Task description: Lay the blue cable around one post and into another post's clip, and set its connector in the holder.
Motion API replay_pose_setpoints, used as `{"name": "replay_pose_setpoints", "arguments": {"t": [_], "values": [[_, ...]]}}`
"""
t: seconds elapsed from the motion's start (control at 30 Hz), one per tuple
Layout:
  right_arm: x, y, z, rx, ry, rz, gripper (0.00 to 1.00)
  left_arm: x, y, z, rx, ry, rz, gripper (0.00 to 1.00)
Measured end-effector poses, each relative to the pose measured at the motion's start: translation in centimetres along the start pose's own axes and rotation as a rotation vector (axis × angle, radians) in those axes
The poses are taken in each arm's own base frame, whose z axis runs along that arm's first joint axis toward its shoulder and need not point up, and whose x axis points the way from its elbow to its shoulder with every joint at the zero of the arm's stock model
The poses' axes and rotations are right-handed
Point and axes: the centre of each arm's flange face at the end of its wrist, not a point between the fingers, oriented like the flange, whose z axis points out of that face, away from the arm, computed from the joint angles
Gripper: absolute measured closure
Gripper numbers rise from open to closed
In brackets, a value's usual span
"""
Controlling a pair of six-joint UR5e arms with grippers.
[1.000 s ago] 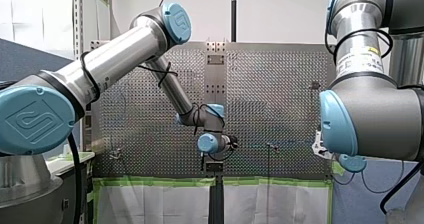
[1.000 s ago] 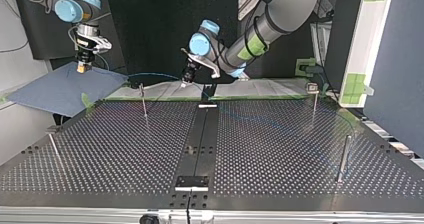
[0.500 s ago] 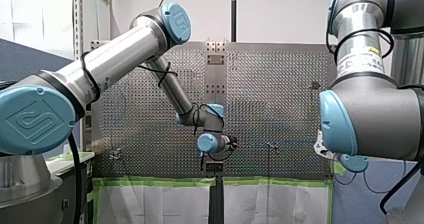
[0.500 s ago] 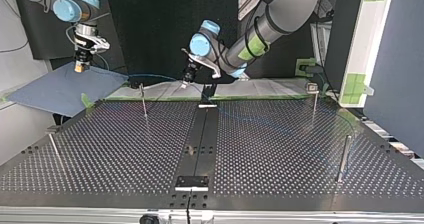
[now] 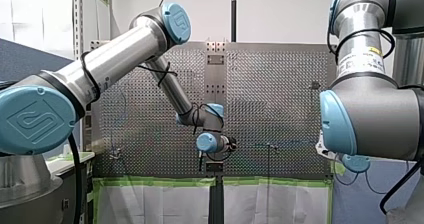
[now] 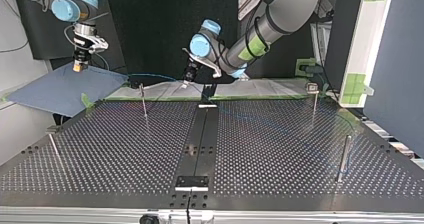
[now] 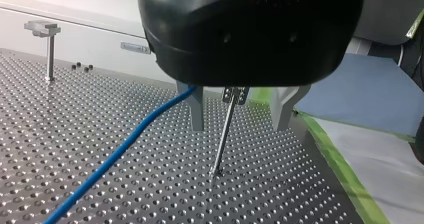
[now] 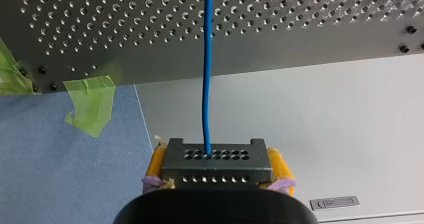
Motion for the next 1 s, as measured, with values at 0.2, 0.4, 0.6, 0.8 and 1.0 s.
{"name": "replay_pose_setpoints", "arguments": {"t": [0.2,0.4,0.6,0.8,1.0], "values": [[0.0,0.0,0.0,0.000,-0.001,-0.001,1.00,0.0,-0.1,-0.2,0.005,0.013,0.016,0.34],[0.0,0.0,0.0,-0.001,-0.002,-0.002,1.00,-0.1,0.2,-0.4,-0.008,0.020,0.021,0.34],[0.0,0.0,0.0,-0.001,-0.002,-0.003,1.00,-0.9,0.5,-0.9,-0.030,0.000,0.017,0.34],[0.0,0.0,0.0,-0.001,-0.003,-0.003,1.00,-1.1,0.5,-1.0,-0.025,-0.003,0.016,0.34],[0.0,0.0,0.0,-0.001,-0.003,-0.003,1.00,-1.1,0.4,-1.0,-0.025,-0.003,0.016,0.48]]}}
